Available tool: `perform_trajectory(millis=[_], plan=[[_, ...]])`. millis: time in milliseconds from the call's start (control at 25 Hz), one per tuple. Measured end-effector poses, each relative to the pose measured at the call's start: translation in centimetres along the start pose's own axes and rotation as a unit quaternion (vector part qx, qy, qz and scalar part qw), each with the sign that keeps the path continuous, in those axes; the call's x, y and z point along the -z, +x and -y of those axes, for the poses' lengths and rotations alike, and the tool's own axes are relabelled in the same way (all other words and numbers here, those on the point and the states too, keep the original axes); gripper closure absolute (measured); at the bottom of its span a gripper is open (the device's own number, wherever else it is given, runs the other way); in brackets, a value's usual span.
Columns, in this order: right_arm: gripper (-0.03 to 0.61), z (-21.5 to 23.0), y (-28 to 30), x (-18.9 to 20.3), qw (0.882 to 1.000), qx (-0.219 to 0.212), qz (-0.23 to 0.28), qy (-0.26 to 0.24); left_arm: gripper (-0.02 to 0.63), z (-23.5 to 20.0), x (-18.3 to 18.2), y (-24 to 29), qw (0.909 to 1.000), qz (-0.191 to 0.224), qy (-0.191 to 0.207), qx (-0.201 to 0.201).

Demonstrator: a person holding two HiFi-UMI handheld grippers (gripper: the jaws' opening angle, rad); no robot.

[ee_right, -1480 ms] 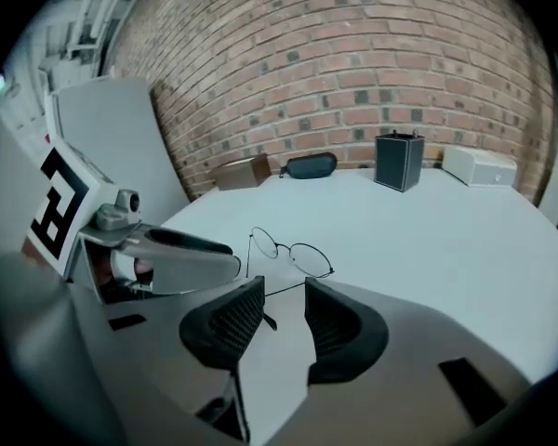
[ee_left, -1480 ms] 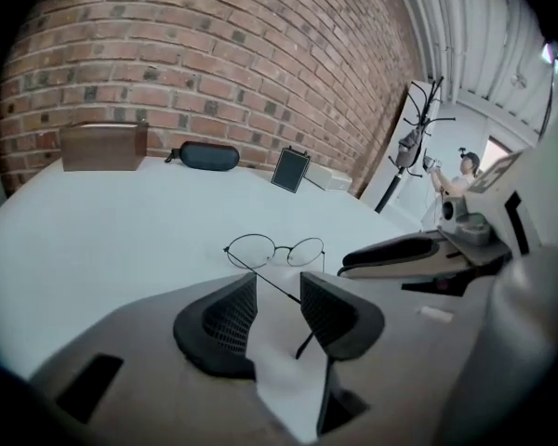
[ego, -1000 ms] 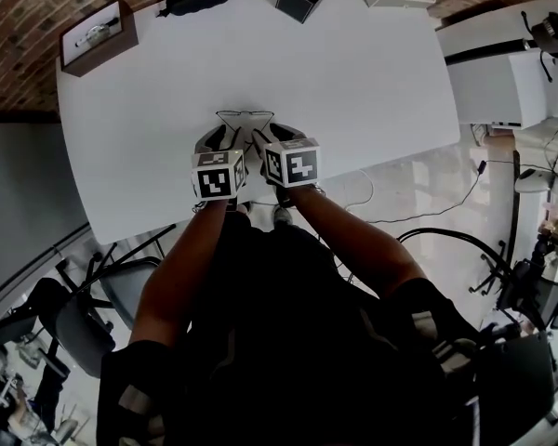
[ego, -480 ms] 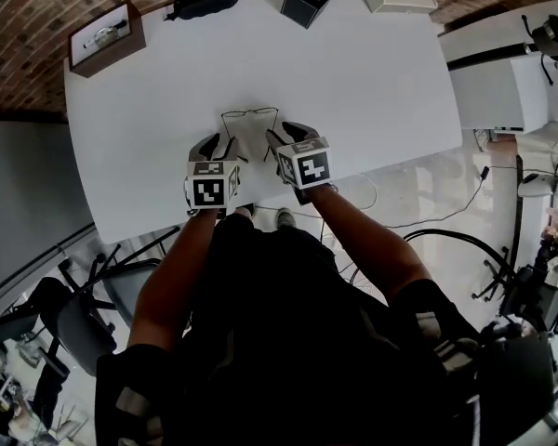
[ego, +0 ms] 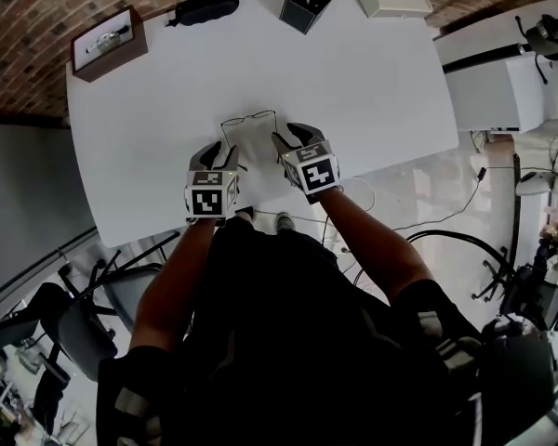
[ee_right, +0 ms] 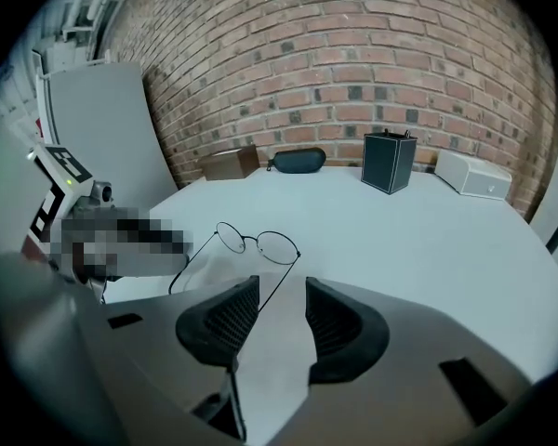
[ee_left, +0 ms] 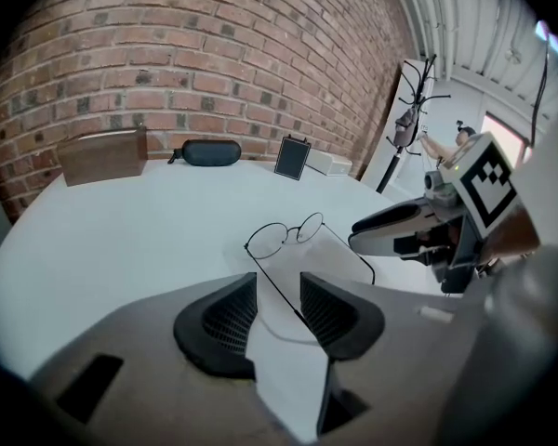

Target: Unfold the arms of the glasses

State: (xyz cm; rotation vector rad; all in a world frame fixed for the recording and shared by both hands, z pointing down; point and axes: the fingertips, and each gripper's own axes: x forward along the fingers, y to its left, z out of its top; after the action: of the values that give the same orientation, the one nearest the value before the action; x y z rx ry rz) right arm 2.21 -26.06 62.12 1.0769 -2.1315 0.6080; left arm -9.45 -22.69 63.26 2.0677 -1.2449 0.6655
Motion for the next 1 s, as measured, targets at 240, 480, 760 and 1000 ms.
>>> perform_trajectory(millis=[240, 480, 760, 1000], plan=[[0.442, 0.0, -1.7, -2.0, 0.999, 0.01, 0.03, -0.005, 0.465, -0.3, -1.2, -1.7, 0.999, 0.038, -0.007, 0.022], [0.442, 0.4, -3.6, -4.7, 0.997, -0.004, 0.069, -0.016, 0.465, -0.9, -3.0, -3.5, 0.9972, 0.07, -0.025, -0.001], [0.443, 0.5, -6.4, -7.5, 0.991, -0.06, 0.115, -0.041, 0.466, 0.2, -4.9, -6.0, 0.99, 0.12, -0.058, -0.044], [0.463, 0.6, -9.4, -9.1, 0.983, -0.097, 0.145, -0.064, 0.539, 2.0, -6.1, -8.6, 0.9794, 0.163, -0.085, -0.083]])
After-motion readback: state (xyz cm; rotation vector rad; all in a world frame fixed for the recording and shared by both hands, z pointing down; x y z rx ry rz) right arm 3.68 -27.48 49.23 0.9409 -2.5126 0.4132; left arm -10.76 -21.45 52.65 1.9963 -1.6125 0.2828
